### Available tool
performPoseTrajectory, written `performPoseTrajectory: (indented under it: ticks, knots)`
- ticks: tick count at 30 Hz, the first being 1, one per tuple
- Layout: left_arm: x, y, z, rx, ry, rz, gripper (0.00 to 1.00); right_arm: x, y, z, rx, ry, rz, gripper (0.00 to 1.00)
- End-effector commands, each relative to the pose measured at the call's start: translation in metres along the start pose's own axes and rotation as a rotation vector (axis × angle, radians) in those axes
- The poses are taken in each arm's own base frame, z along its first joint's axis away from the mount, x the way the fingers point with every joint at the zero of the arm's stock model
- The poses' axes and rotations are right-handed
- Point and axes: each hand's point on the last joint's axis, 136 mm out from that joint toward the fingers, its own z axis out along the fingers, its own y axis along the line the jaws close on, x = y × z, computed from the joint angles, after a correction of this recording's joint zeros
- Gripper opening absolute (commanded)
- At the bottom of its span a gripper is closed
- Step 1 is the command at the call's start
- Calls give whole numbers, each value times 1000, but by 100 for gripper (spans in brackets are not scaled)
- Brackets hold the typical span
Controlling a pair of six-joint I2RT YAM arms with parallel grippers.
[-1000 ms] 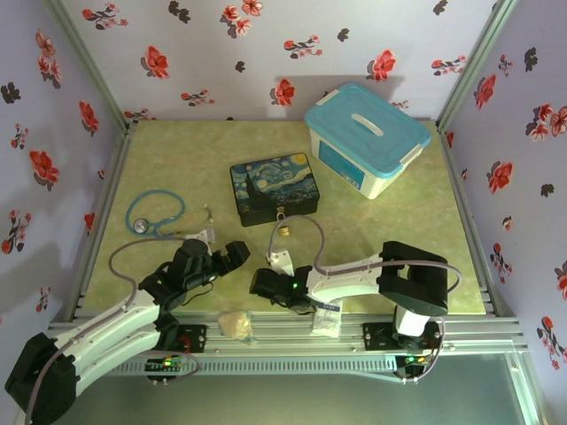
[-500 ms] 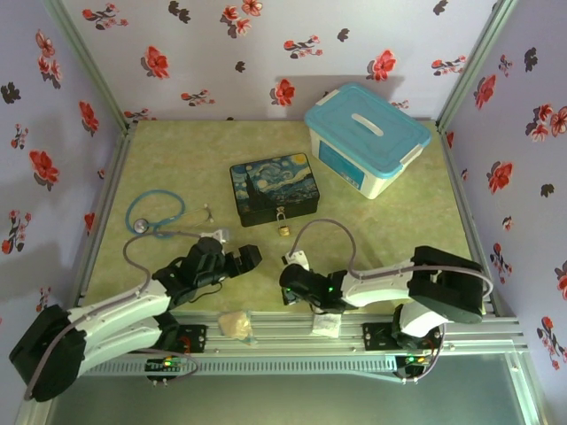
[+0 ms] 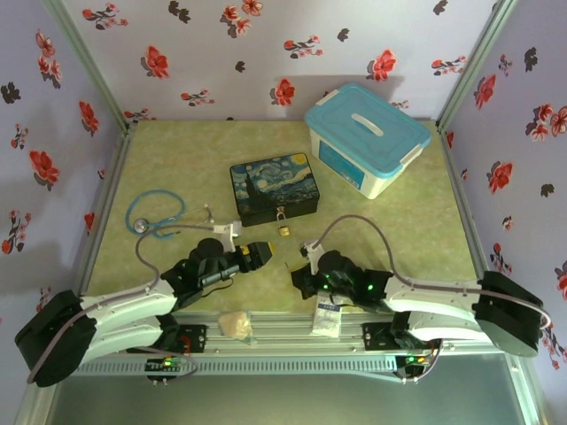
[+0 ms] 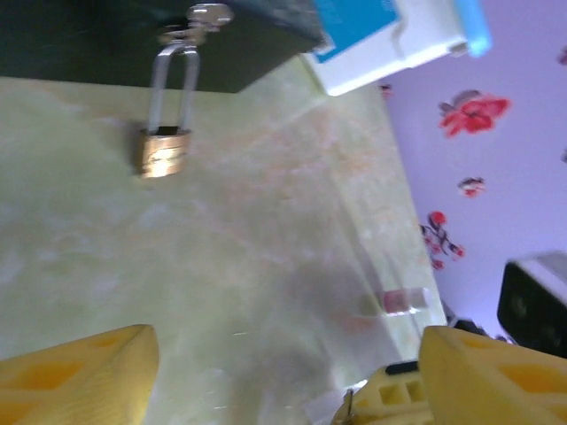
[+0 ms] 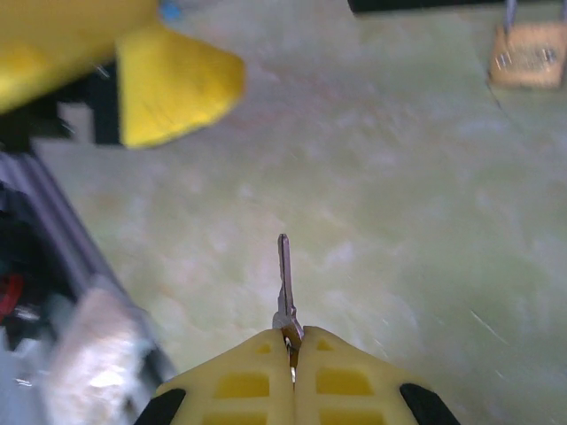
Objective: Unlock a padlock with a key
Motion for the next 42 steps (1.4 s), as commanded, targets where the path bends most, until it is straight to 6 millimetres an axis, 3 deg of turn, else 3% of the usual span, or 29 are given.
performPoseTrajectory:
  ticks: [1, 6, 8, 10, 12, 16, 18, 21, 26, 37, 40, 42]
  knots:
    - [-11, -47, -8, 187, -45, 128, 72, -19, 21, -14, -152, -56, 31, 0]
    - [-5, -61, -4, 243, -5, 162, 58, -38, 31, -27, -238, -89, 70, 0]
    - [-3, -68, -2, 284, 2, 154, 42, -39, 33, -29, -244, -85, 62, 0]
    - [-5, -77, -3, 334, -8, 157, 42, -40, 35, -30, -256, -87, 67, 0]
    - [-7, -81, -2, 340, -12, 168, 50, -41, 40, -30, -284, -90, 74, 0]
    - [-6, -93, 4, 353, 26, 202, 45, -43, 44, -30, -303, -91, 73, 0]
    - [-6, -97, 5, 368, 32, 196, 41, -45, 45, -30, -308, -97, 69, 0]
    - [-3, -94, 6, 358, 41, 204, 22, -47, 45, -30, -303, -104, 65, 0]
    - [-1, -91, 5, 353, 47, 197, 24, -49, 42, -30, -287, -122, 60, 0]
    - [16, -83, 5, 333, 120, 221, 18, -56, 41, -26, -271, -136, 43, 0]
    - [19, -80, 5, 323, 133, 228, 26, -57, 41, -26, -274, -135, 44, 0]
    - [20, -78, 5, 313, 135, 235, 22, -56, 41, -25, -276, -129, 45, 0]
